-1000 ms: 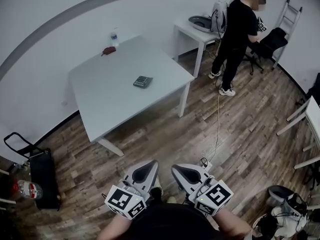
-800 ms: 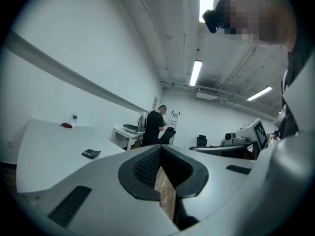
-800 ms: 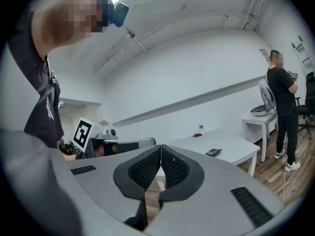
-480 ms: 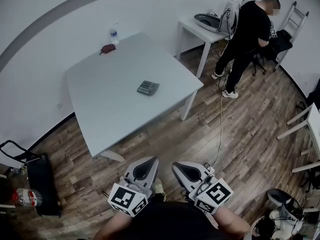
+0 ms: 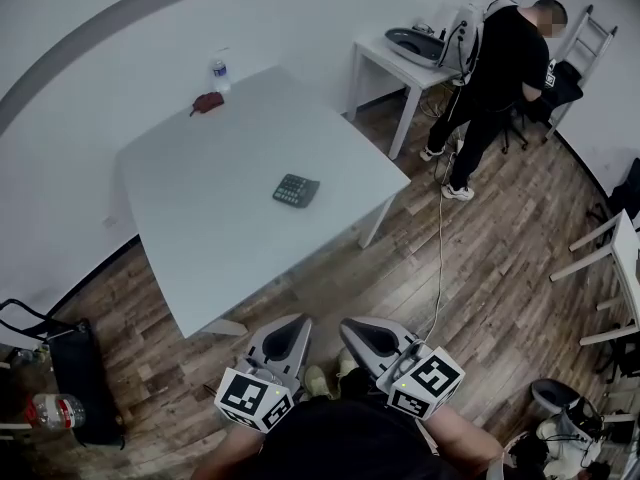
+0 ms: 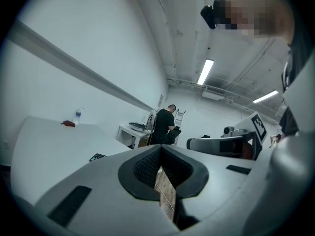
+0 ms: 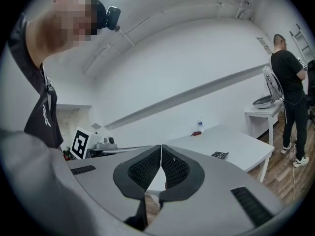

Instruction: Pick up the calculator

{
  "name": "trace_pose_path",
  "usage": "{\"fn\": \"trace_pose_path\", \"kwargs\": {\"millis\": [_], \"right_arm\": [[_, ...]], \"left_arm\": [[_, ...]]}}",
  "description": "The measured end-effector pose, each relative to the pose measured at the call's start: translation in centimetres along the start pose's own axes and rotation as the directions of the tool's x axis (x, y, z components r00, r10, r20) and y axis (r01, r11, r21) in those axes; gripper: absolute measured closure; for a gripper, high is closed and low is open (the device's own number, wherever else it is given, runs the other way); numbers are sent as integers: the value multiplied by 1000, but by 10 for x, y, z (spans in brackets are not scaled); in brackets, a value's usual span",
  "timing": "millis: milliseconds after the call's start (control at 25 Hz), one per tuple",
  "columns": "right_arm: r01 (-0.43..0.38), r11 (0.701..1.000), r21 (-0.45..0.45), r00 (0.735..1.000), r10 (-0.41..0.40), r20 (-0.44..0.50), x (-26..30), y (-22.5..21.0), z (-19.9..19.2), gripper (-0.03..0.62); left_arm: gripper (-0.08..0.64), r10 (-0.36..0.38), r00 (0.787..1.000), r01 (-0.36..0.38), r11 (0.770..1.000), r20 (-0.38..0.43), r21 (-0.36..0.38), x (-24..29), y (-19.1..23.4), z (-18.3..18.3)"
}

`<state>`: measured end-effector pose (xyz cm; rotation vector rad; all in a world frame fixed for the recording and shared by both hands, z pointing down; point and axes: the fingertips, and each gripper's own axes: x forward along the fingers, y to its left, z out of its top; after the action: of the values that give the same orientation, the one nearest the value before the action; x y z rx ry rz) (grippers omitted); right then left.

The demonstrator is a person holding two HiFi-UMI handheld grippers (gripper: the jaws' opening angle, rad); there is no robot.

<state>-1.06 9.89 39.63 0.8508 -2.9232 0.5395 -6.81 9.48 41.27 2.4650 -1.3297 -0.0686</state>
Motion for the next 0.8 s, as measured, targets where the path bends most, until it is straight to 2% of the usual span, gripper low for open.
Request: {"fn": "trace_pose_path", "kwargs": {"millis": [160, 400, 640, 800], "right_arm": [[-29, 999, 26, 1000, 29, 6, 15, -18, 5, 577], [-70, 998, 9, 998, 70, 5, 46, -59, 24, 577], [-103, 994, -31, 994, 102, -39, 73, -117, 46, 577], [-137, 990, -14, 987, 136, -82, 85, -159, 48, 577]], "left_arm": [[555, 15, 1000, -15, 1000, 2, 3, 18, 13, 4], [555, 71, 997, -71, 997, 34, -3, 55, 40, 20], [555, 107, 993, -106, 994, 57, -14, 118, 62, 38], [555, 159, 986, -157, 987, 57, -36, 154, 73, 45]]}}
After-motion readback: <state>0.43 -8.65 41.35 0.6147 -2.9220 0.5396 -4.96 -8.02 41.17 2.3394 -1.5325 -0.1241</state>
